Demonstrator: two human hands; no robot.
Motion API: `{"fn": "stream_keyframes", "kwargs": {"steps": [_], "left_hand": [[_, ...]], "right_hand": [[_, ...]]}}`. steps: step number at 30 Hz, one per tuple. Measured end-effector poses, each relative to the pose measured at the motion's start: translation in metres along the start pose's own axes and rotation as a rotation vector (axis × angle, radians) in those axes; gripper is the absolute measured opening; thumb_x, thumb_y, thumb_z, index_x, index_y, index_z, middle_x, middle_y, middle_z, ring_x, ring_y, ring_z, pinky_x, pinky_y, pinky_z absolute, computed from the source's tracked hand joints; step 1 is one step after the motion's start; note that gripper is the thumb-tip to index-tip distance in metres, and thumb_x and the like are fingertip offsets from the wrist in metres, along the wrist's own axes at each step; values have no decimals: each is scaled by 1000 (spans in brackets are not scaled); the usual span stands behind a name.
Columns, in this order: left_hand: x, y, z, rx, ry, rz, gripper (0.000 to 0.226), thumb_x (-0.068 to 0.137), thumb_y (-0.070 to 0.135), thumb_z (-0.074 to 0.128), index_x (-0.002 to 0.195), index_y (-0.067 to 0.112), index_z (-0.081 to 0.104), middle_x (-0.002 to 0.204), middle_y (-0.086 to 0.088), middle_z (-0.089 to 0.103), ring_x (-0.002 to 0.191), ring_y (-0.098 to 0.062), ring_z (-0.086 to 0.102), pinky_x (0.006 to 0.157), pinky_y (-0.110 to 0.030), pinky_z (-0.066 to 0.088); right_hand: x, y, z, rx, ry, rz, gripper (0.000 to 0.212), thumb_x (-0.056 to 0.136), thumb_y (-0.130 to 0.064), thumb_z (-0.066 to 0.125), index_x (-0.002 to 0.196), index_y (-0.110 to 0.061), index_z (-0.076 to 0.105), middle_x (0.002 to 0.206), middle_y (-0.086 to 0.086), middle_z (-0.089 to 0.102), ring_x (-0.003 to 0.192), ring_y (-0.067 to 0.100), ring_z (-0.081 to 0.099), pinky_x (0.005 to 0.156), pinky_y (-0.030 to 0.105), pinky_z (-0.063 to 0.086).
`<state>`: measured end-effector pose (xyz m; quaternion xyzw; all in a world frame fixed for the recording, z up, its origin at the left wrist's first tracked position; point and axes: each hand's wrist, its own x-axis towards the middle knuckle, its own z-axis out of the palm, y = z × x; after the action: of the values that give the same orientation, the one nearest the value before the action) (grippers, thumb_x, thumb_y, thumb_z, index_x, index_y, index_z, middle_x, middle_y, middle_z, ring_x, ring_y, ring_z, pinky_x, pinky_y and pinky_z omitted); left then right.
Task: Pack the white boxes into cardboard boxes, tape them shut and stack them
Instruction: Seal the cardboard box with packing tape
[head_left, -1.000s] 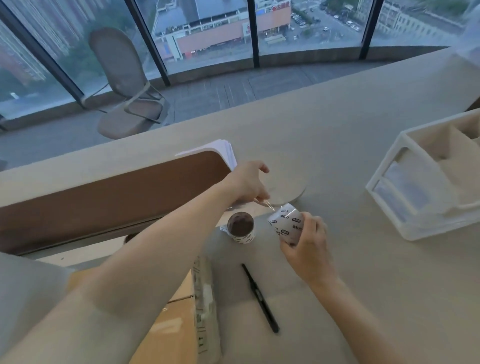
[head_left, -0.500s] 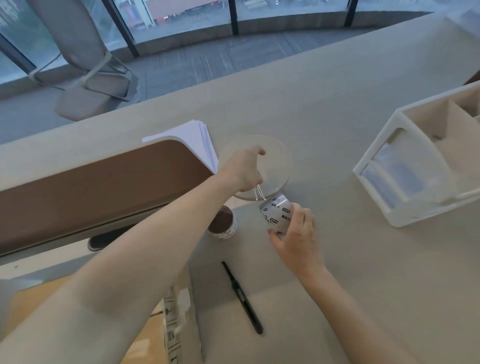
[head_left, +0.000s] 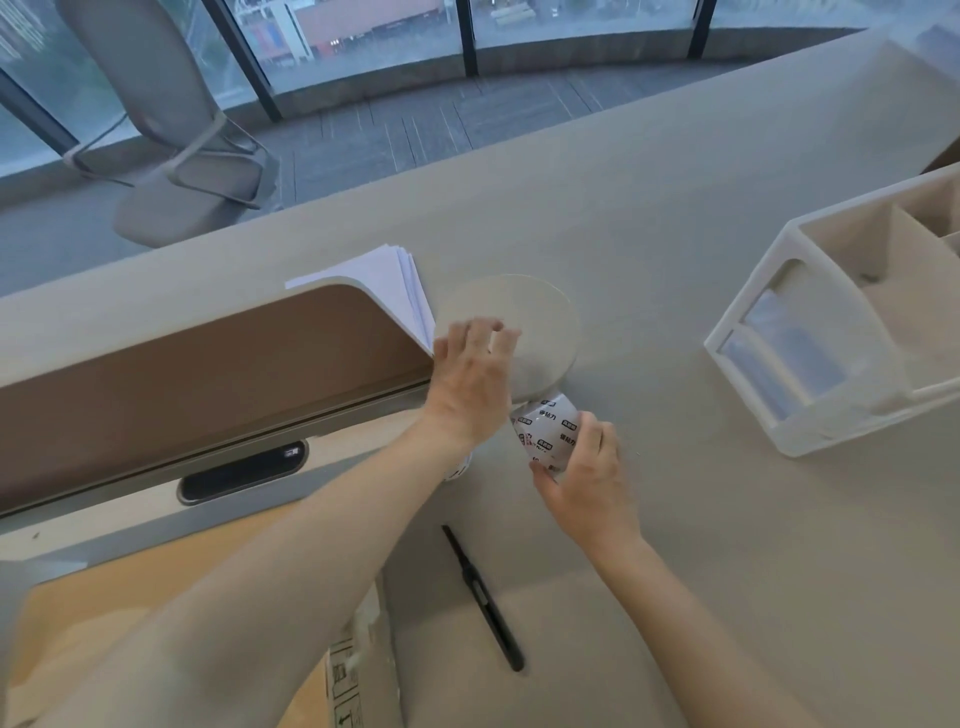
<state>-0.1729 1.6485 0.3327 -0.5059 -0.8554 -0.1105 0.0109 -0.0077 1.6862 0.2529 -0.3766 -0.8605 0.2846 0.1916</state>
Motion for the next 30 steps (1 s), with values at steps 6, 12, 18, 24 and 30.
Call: {"fn": "stream_keyframes", "kwargs": {"steps": [6, 12, 18, 24, 30], "left_hand": [[-22, 4, 8, 169, -458, 180, 84, 92, 6, 41, 159, 14, -9, 166, 2, -17, 154, -19, -13, 124, -42, -3], [-23, 3, 3, 159, -519, 154, 94, 90, 7, 46, 157, 22, -18, 163, 10, -26, 151, -14, -22, 124, -45, -7], [-21, 3, 2, 104, -522, 121, 95, 87, 2, 42, 158, 32, -14, 163, 17, -23, 151, -10, -20, 124, -42, -10], [-21, 5, 3, 132, -534, 113, 90, 88, 7, 37, 157, 31, -17, 162, 15, -25, 151, -12, -22, 124, -43, -10], [-28, 14, -1, 165, -526, 80, 84, 95, 14, 39, 158, 25, -16, 164, 10, -23, 152, -18, -20, 124, -45, -9]], "right_hand": [[0, -1, 1, -15, -22, 21, 77, 72, -26, 84, 127, 7, 42, 112, 20, 51, 99, 39, 52, 81, 47, 52], [-3, 0, 0, -65, -16, 37, 77, 69, -33, 85, 123, -1, 41, 108, 16, 53, 97, 36, 54, 75, 46, 53], [0, -1, 2, -122, -63, 96, 70, 71, -30, 81, 122, 0, 42, 109, 16, 53, 100, 35, 51, 78, 45, 50], [5, 5, 21, -137, -182, 190, 71, 76, -22, 73, 134, 0, 39, 120, 15, 51, 109, 35, 49, 88, 42, 46], [21, 9, 36, -121, -201, 210, 70, 76, -23, 76, 133, -2, 41, 121, 12, 53, 111, 33, 50, 88, 39, 46]]}}
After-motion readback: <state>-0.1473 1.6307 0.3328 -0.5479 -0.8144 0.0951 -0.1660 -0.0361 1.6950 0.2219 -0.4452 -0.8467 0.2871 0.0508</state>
